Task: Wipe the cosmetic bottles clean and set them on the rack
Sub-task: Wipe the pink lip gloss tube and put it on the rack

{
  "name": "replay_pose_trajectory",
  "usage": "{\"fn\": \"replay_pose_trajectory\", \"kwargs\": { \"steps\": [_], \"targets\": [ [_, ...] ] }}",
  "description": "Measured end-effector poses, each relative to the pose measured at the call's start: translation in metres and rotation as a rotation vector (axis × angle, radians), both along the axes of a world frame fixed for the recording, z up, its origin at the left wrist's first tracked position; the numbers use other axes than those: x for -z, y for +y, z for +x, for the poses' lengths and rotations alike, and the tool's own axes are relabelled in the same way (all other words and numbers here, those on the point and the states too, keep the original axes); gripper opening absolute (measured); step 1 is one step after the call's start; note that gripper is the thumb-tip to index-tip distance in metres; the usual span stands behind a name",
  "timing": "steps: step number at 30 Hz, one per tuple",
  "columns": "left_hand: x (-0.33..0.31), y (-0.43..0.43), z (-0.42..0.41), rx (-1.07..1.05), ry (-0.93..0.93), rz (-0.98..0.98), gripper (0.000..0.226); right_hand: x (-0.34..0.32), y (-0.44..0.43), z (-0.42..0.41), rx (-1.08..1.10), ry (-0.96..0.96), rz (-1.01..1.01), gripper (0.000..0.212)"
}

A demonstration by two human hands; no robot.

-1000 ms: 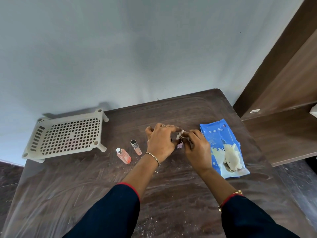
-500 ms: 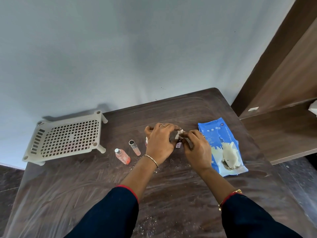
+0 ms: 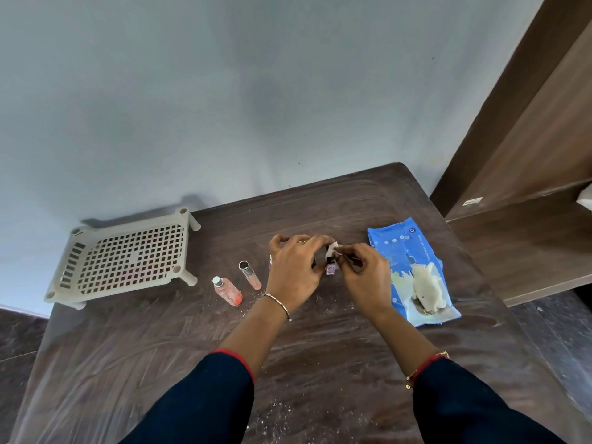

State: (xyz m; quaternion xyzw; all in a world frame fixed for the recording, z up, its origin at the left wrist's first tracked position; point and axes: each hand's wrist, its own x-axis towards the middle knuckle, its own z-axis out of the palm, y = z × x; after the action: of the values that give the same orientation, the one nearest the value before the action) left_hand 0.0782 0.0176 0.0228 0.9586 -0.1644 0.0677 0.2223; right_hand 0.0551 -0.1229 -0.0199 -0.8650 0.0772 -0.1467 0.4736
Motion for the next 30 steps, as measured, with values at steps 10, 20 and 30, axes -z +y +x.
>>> {"fn": "replay_pose_trajectory", "kwargs": {
  "steps": [10,20,30],
  "targets": [
    [0.001,0.001,-0.002,0.011,-0.002,0.013,0.038,0.001,0.000,0.000,0.027,0.052,0.178,0.012],
    [0.001,0.008,0.007,0.085,0.074,0.145,0.037,0.007,0.003,0.002,0.069,0.171,0.314,0.012],
    [-0.006,0.003,0.001,0.098,0.058,0.217,0.038,0.004,0.005,0.001,0.079,0.172,0.288,0.013]
  ]
}}
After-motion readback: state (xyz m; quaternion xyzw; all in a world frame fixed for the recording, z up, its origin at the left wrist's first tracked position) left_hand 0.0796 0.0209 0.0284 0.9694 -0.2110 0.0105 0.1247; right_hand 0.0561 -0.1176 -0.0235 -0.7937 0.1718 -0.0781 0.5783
